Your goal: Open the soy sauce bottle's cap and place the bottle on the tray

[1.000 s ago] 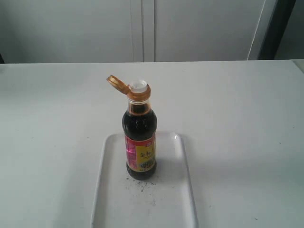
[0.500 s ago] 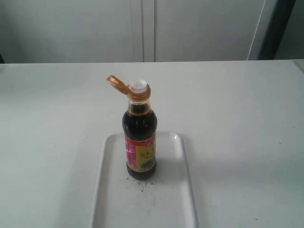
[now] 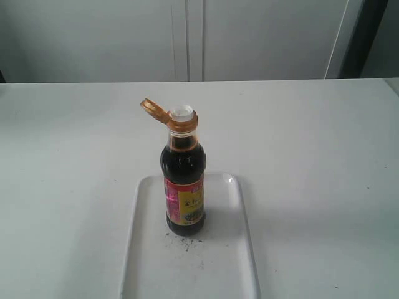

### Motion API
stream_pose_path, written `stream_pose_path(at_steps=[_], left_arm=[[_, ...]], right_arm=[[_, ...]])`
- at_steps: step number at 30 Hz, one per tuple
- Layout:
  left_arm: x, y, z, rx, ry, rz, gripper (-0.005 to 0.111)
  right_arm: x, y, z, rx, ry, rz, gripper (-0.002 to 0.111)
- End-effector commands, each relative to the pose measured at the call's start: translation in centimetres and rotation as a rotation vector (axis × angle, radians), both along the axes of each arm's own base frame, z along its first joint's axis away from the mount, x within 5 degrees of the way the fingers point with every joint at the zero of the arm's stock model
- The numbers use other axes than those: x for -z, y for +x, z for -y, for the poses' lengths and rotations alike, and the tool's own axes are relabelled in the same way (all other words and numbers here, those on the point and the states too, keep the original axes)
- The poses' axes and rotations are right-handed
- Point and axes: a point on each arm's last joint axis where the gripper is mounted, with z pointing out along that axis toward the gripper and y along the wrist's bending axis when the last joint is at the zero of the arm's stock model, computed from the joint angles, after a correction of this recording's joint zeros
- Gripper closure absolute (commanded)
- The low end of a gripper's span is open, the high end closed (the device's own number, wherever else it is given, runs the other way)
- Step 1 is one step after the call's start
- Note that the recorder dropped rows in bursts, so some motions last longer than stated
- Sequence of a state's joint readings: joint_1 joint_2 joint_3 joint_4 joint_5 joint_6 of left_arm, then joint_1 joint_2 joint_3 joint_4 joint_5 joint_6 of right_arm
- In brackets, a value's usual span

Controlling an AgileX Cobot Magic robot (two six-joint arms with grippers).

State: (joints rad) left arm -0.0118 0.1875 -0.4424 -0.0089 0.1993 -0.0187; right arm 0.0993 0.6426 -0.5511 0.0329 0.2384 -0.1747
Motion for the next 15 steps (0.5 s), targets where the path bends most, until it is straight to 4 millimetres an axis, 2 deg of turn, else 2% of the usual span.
stream_pose_path(at_steps=[1,6,15], left_arm=[[2.3,-0.3,0.0,0.003,-0.016,-0.002,0.107],[5.2,-0.5,0.0,0.003,-0.019,-0.036,0.107],[9.1,-0.3,0.1,0.008,-0.047,-0.096,0.107]], right_arm=[[0.1,-0.1,0.0,0.002,0.008,-0.002,0.108],[0.1,-0.1,0.0,0.002,0.008,-0.002,0.108],[0.1,-0.1,0.0,0.002,0.008,-0.002,0.108]])
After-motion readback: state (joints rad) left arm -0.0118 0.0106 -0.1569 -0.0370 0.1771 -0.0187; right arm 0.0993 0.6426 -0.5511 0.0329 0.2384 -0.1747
